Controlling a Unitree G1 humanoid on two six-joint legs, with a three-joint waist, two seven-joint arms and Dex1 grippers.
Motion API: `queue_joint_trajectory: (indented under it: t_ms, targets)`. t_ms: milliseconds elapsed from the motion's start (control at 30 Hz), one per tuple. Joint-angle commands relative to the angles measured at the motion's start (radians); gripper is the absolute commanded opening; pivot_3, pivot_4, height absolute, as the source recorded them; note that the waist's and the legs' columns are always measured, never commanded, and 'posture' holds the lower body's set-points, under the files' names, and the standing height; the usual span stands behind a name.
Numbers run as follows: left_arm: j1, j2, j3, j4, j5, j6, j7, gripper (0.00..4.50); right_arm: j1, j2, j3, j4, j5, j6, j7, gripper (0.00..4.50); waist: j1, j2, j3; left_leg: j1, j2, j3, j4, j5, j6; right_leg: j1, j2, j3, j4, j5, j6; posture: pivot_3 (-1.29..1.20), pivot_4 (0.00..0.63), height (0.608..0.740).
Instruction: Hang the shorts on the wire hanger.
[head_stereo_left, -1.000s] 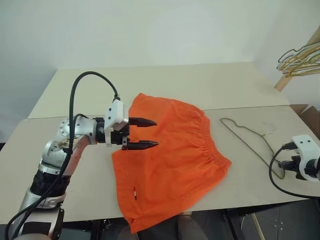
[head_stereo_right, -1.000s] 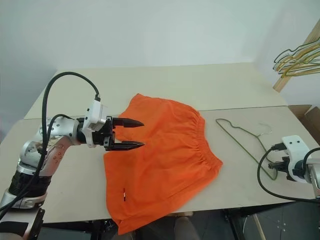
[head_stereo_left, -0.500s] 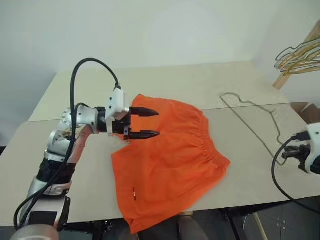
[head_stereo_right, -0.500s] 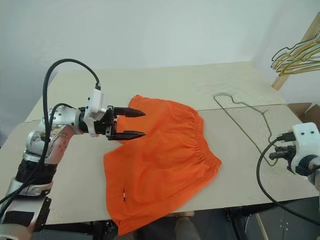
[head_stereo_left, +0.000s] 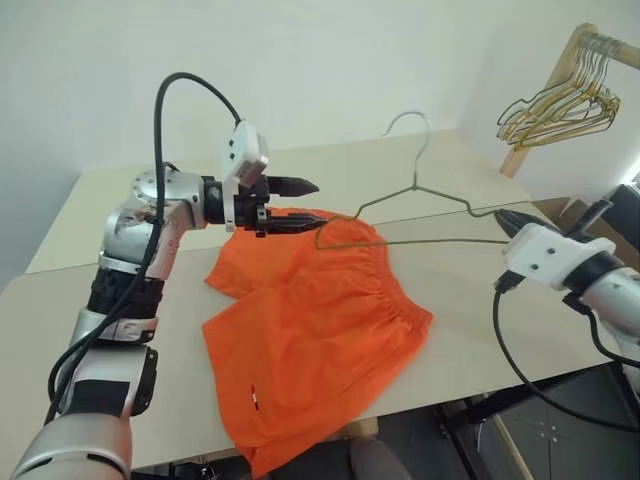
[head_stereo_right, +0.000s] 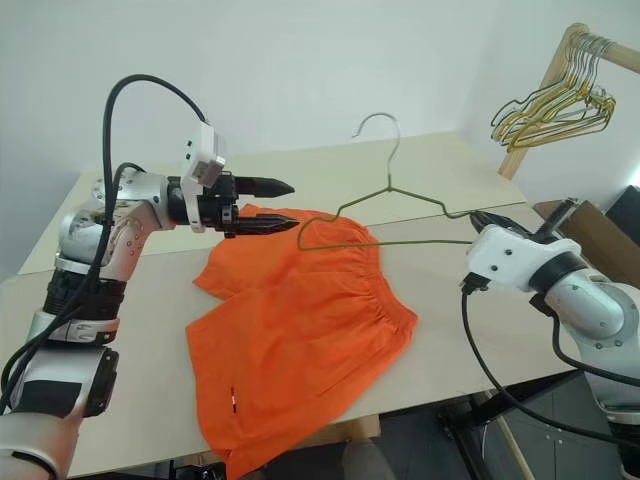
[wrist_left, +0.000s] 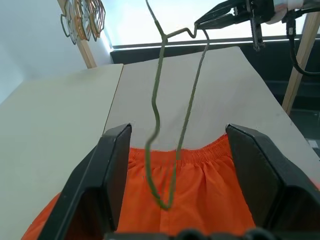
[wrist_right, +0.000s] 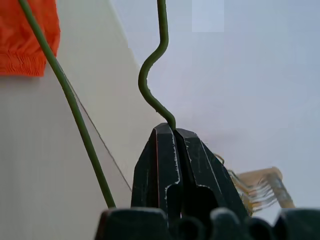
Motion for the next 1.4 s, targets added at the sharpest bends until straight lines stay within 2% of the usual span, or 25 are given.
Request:
queue_joint_trajectory:
  t_ms: [33,267,667,767,1033,1267,1400]
  targets:
    - [-0.004,0.038,-0.004,-0.039,0.018,0.009,-0.021,3.24,-0.095,0.007,0.029,0.035,-0.021,-0.11,0.003,0.01,0.004,0.0,0.0,0.002,0.0,0.0,0.0,0.0,0.0,0.002,0.0,0.0,0.0,0.0,0.0,-0.18,0.0,0.74]
    - [-0.002,0.085,-0.071,-0.049,0.101,0.078,0.0,3.24,-0.219,0.045,0.076,0.104,-0.042,-0.197,0.019,0.01,0.029,0.0,-0.001,0.002,0.0,-0.002,0.0,0.0,0.0,0.003,0.0,-0.001,0.0,0.0,0.0,-0.16,0.0,0.74]
    - [0.022,0.089,-0.119,-0.032,0.126,0.11,-0.063,3.24,-0.261,0.074,0.075,0.097,-0.049,-0.202,0.023,0.01,0.052,0.0,-0.001,0.002,0.0,-0.002,0.0,0.0,0.0,0.002,0.0,-0.001,0.0,0.0,0.0,-0.17,0.0,0.74]
    - [0.011,0.079,-0.119,-0.014,0.138,0.102,-0.056,2.69,-0.255,0.075,0.071,0.088,-0.047,-0.199,0.023,0.0,0.051,0.0,-0.001,0.002,0.0,-0.002,0.0,0.0,0.0,0.002,0.0,-0.001,0.0,0.0,0.0,-0.17,0.0,0.74]
    - [0.003,0.075,-0.116,0.001,0.147,0.084,-0.08,0.02,-0.247,0.074,0.059,0.074,-0.047,-0.192,0.022,0.0,0.042,0.0,-0.002,0.002,0.0,-0.002,0.0,0.0,0.0,0.002,0.0,-0.001,0.0,0.0,0.0,-0.18,0.0,0.74]
    - [-0.006,0.053,-0.115,0.018,0.181,0.085,-0.031,0.02,-0.234,0.065,0.068,0.056,-0.003,-0.145,0.086,0.0,0.041,0.0,-0.002,0.002,0.0,-0.002,0.001,0.0,0.0,0.002,0.0,-0.001,0.001,0.0,0.0,-0.17,0.0,0.74]
    - [-0.003,0.062,-0.137,0.056,0.255,0.065,0.02,0.0,-0.196,0.023,0.086,0.028,0.055,-0.123,0.208,0.96,0.041,0.0,-0.002,0.002,0.0,-0.002,0.001,0.0,0.0,0.002,0.0,-0.001,0.001,0.0,0.0,-0.17,0.0,0.74]
